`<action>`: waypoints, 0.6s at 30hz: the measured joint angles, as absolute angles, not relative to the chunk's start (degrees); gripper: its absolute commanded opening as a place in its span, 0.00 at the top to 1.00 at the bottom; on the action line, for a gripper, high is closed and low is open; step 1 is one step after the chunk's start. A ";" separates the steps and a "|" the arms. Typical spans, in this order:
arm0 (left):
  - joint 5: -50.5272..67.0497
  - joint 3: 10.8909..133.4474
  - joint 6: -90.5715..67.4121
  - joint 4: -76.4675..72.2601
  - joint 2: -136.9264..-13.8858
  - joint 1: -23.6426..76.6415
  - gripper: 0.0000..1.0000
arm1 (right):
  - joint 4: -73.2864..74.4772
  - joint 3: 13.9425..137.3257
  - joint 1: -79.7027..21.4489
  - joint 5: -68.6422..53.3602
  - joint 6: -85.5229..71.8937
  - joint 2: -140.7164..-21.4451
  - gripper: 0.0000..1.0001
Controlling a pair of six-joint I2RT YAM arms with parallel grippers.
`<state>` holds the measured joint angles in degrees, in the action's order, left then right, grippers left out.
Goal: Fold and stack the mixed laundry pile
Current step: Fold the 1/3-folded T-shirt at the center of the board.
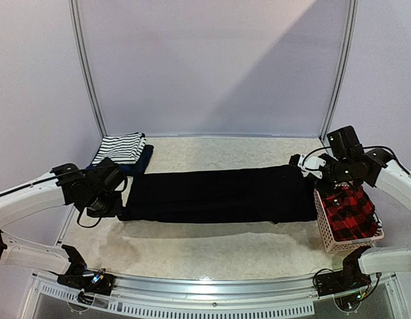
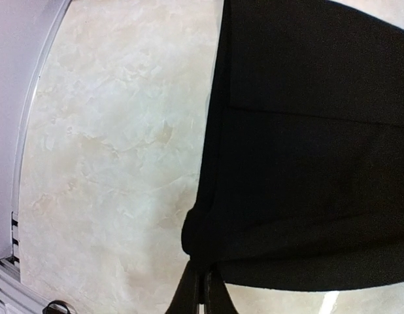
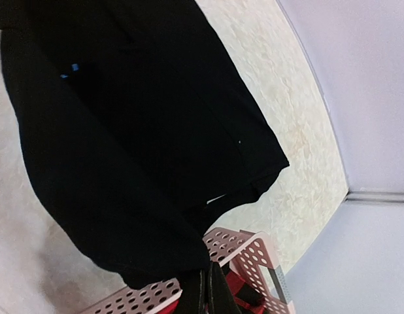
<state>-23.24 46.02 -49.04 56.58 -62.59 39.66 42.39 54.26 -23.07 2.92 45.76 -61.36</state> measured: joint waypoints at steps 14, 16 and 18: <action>-21.71 52.47 -39.33 53.23 -78.78 32.40 1.00 | 32.62 56.21 -16.64 -2.79 38.57 -73.89 1.00; -21.74 53.91 -37.93 52.25 -81.08 31.75 1.00 | 31.88 56.77 -15.99 -2.79 37.89 -75.16 1.00; -21.74 54.98 -36.84 51.29 -82.91 31.18 1.00 | 31.07 57.28 -15.25 -2.74 37.26 -76.44 1.00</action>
